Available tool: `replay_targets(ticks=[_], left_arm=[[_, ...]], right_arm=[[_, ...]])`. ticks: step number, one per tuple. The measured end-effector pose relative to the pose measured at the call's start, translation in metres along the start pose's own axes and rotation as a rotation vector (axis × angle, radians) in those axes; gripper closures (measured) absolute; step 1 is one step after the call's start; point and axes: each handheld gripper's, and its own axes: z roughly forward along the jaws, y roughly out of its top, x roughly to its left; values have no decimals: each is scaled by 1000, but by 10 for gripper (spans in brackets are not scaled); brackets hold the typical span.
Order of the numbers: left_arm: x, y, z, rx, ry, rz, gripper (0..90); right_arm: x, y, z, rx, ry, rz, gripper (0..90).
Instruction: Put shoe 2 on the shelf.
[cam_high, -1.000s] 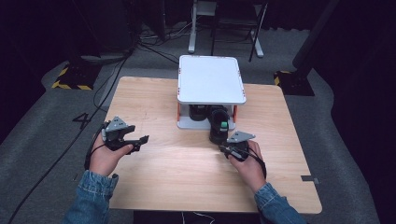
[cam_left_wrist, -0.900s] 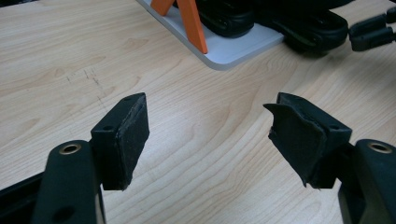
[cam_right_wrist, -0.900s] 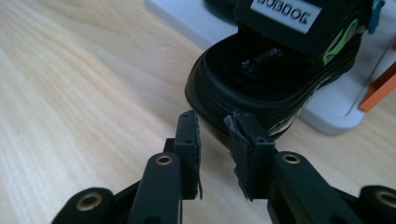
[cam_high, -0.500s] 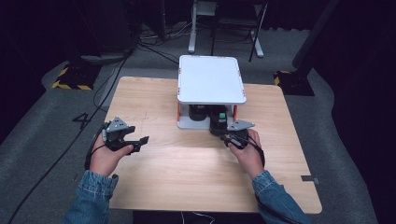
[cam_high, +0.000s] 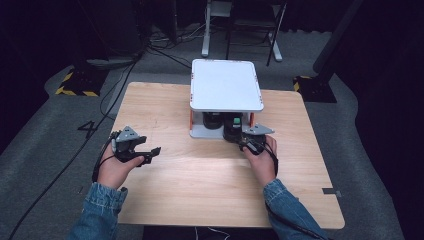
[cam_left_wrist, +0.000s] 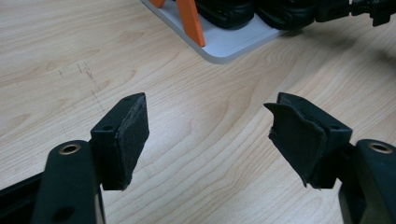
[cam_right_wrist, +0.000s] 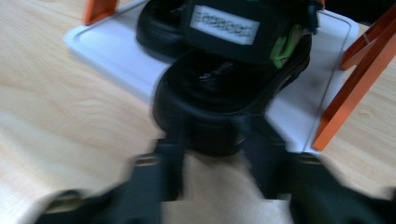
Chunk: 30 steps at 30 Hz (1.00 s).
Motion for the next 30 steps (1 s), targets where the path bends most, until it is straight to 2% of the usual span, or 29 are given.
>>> replay_targets(ticks=[3,7,10,14,17,20,22,24,26,29,30], left_arm=[[3,-2,1,4,6,-10,283],[5,-2,-1,-5,9,-17,283],[6,-3,-1,-1,8,-18,283],[6,-4,-1,1,9,-19,283],[6,-4,-1,2,12,-15,283],[6,-4,0,4,9,-14,283],[4,-3,1,1,3,-14,283],[3,-2,1,2,3,-8,283],[3,-2,2,-3,2,-6,283],[2,0,2,-14,-11,2,283],[-1,1,2,-27,-29,4,283]], right_arm=[[-5,4,10,-12,-9,22,543],[-10,11,19,-24,-48,2,544],[-13,17,26,-4,-52,-1,540],[-17,22,33,-1,-87,-21,544],[-19,22,39,-11,-92,-2,517],[-18,19,42,-46,-94,-22,513],[-15,17,39,-60,-77,-27,481],[-9,16,29,-86,-54,-35,471],[-3,16,15,-106,-29,-33,443],[4,21,-13,-136,50,-2,408],[7,25,-26,-143,79,0,380]])
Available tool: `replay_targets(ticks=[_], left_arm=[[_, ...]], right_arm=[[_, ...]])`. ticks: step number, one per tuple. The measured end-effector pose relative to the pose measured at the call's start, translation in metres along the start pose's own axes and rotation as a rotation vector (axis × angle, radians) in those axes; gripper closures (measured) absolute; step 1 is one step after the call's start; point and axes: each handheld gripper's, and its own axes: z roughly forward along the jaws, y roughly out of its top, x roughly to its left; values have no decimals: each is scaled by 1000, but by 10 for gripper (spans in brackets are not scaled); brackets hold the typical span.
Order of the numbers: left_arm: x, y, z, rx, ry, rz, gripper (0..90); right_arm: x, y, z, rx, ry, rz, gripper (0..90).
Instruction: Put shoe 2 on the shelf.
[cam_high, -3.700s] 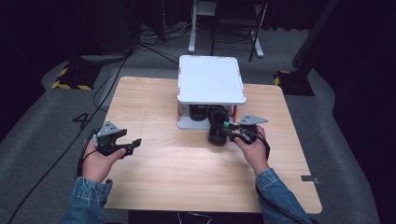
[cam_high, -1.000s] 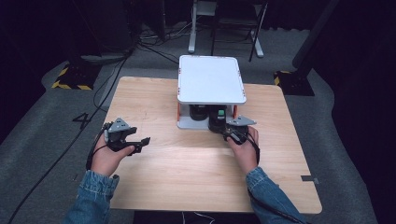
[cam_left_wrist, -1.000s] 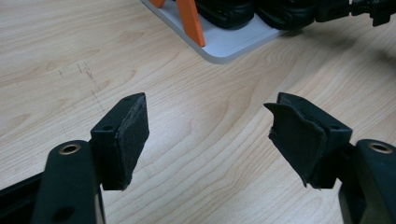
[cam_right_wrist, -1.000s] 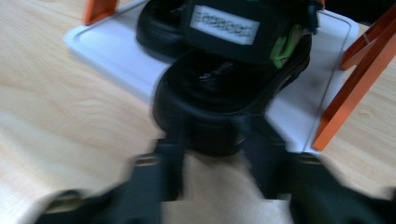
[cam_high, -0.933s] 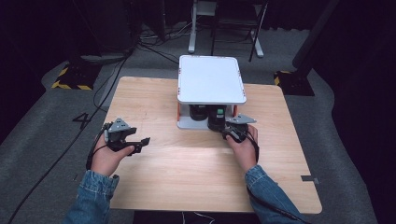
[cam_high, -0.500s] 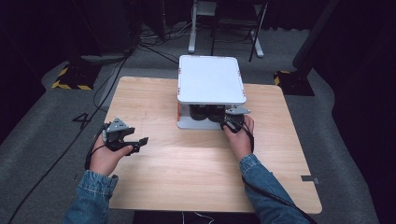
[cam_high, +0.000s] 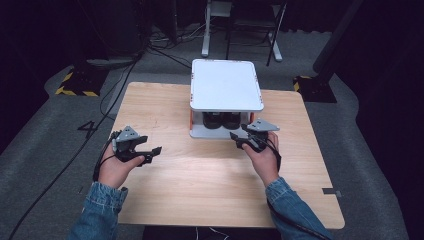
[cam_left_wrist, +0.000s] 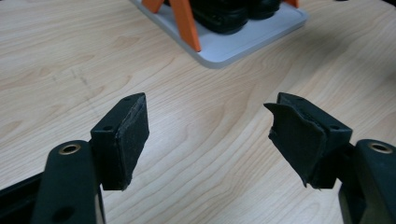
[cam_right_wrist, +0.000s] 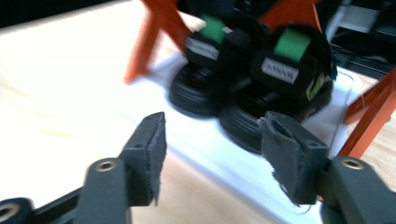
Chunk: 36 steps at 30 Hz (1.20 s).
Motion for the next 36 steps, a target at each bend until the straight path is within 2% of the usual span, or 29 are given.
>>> replay_targets(ticks=[2,4,6,8,11,14,16,19,20,22,26,29,30,31,32,36], left_arm=[[-2,1,0,-7,-13,8,282],[-3,2,-1,-9,-16,14,281],[-4,2,-3,-12,-19,5,278],[-3,2,-4,-15,-17,6,275],[0,2,-5,-19,-13,-6,271],[1,1,-1,4,-8,7,259],[1,1,1,7,-11,3,246],[3,1,2,13,-2,-2,237],[5,0,2,20,5,8,229],[7,-1,1,36,18,11,206],[15,-3,-3,44,44,14,182],[21,-6,-7,44,69,3,179],[21,-6,-7,44,69,3,178],[26,-9,-8,42,84,0,178],[28,-10,-9,44,88,-6,176],[37,-18,-8,89,133,0,168]], right_arm=[[2,8,-16,5,24,0,330],[1,15,-31,-12,68,12,307],[-6,17,-46,-6,132,20,241],[-11,17,-57,-33,133,42,231],[-20,21,-75,-19,136,31,182],[-34,22,-98,-27,85,39,162],[-43,20,-108,-24,79,51,148],[-56,15,-120,39,85,56,150],[-61,11,-124,41,82,87,151],[-68,5,-128,45,53,104,151],[-84,-9,-135,72,-71,106,152],[-97,-21,-138,107,-56,108,152],[-97,-21,-138,107,-56,108,152],[-107,-31,-140,115,-68,118,155],[-110,-33,-140,122,-76,121,156],[-127,-44,-142,171,-75,95,158]])
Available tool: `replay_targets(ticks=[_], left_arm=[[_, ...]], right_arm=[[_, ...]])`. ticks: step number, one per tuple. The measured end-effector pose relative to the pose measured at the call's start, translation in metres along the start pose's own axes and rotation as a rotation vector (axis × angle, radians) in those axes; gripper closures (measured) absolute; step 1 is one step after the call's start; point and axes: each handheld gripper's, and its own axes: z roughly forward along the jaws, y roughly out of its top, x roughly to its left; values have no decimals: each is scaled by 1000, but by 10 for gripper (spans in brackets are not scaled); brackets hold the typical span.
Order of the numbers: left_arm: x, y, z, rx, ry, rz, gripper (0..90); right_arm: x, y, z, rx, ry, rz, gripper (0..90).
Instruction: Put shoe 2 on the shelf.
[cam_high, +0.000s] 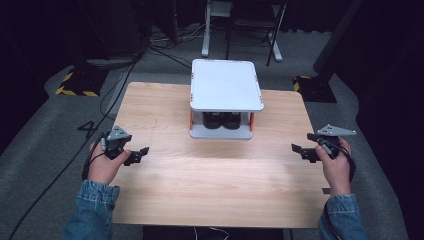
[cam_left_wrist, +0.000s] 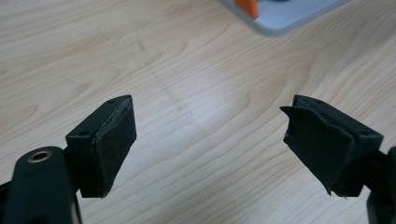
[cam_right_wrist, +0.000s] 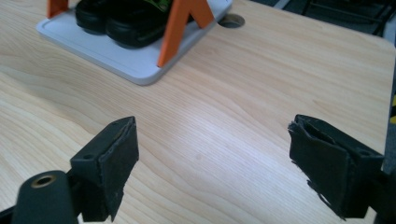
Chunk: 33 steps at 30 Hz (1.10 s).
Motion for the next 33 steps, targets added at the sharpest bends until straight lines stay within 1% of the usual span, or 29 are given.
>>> replay_targets(ticks=[2,4,8,12,14,15,17,18,19,20,21,23,24,25,27,29,30,31,32,33], left_arm=[[3,-3,2,18,28,10,167],[7,-6,4,26,41,-3,168],[12,-11,7,36,46,-27,168],[17,-16,9,32,61,-36,170],[19,-18,11,21,80,-28,181],[21,-18,11,18,86,-22,189],[22,-21,13,13,99,-27,193],[23,-22,15,20,108,-16,194],[23,-23,17,31,112,-15,193],[24,-24,19,44,117,-3,192],[23,-24,21,55,118,-1,190],[23,-25,25,71,116,-3,186],[22,-25,26,81,112,-5,185],[22,-25,27,83,113,1,185],[21,-25,30,95,108,-3,184],[20,-26,33,110,107,-7,184],[19,-26,34,129,93,-10,184],[18,-26,36,129,93,-8,182],[17,-27,36,135,86,-16,178],[17,-26,37,137,86,-9,175]], right_arm=[[-6,-6,2,-2,-9,22,161],[-10,-11,6,9,-14,28,161],[-13,-19,19,35,-21,27,161],[-13,-28,33,48,-20,20,161],[-12,-31,39,49,-14,25,161],[-12,-33,42,51,-11,16,161],[-11,-37,46,43,-11,2,160],[-11,-38,48,37,-9,-3,160],[-11,-40,50,31,-6,-2,158],[-11,-41,52,26,-4,8,158],[-10,-43,55,26,2,14,159],[-10,-46,59,49,-2,7,159],[-9,-47,61,53,-5,1,159],[-9,-48,62,52,-7,3,158],[-8,-49,63,54,-9,4,157],[-8,-50,65,62,-18,3,156],[-8,-50,65,67,-21,4,156],[-7,-51,67,73,-24,13,155],[-7,-51,68,79,-31,16,155],[-6,-52,70,90,-40,13,154]])
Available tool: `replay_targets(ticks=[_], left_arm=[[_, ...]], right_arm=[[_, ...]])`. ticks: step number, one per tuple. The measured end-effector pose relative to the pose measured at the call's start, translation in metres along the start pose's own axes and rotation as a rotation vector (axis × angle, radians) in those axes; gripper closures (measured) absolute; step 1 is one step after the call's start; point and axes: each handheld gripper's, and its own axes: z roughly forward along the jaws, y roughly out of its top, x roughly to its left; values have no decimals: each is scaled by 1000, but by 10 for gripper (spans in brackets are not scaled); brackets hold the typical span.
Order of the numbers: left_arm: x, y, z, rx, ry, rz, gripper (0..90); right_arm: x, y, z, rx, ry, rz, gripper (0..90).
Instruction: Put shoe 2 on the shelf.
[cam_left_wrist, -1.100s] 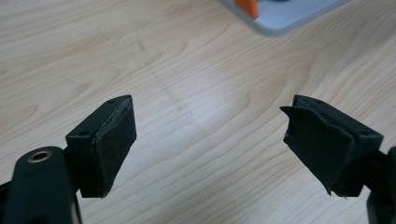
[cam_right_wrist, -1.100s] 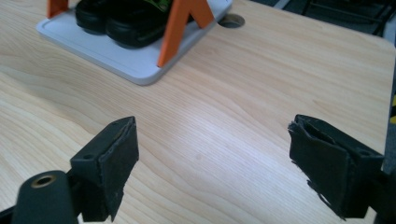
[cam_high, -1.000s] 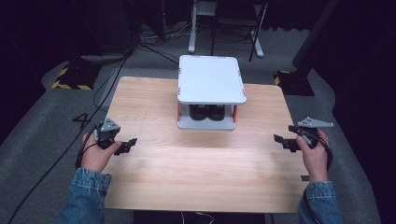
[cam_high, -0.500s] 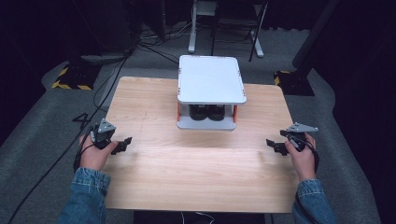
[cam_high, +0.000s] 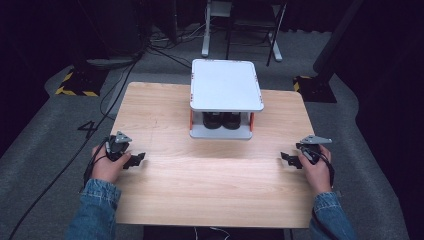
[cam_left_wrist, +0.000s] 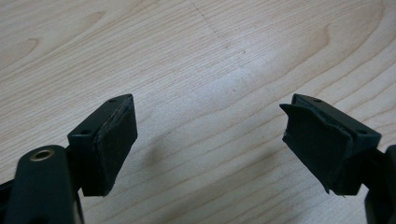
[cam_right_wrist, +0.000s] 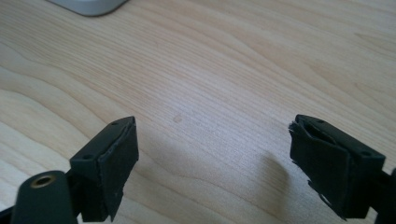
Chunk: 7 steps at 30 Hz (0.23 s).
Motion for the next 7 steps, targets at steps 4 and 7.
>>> replay_targets(ticks=[4,7], left_arm=[[-1,0,1,1,-2,-4,174],[0,0,0,0,0,-3,174]], right_arm=[[1,-2,7,21,-2,19,128],[1,-2,7,22,-2,20,125]])
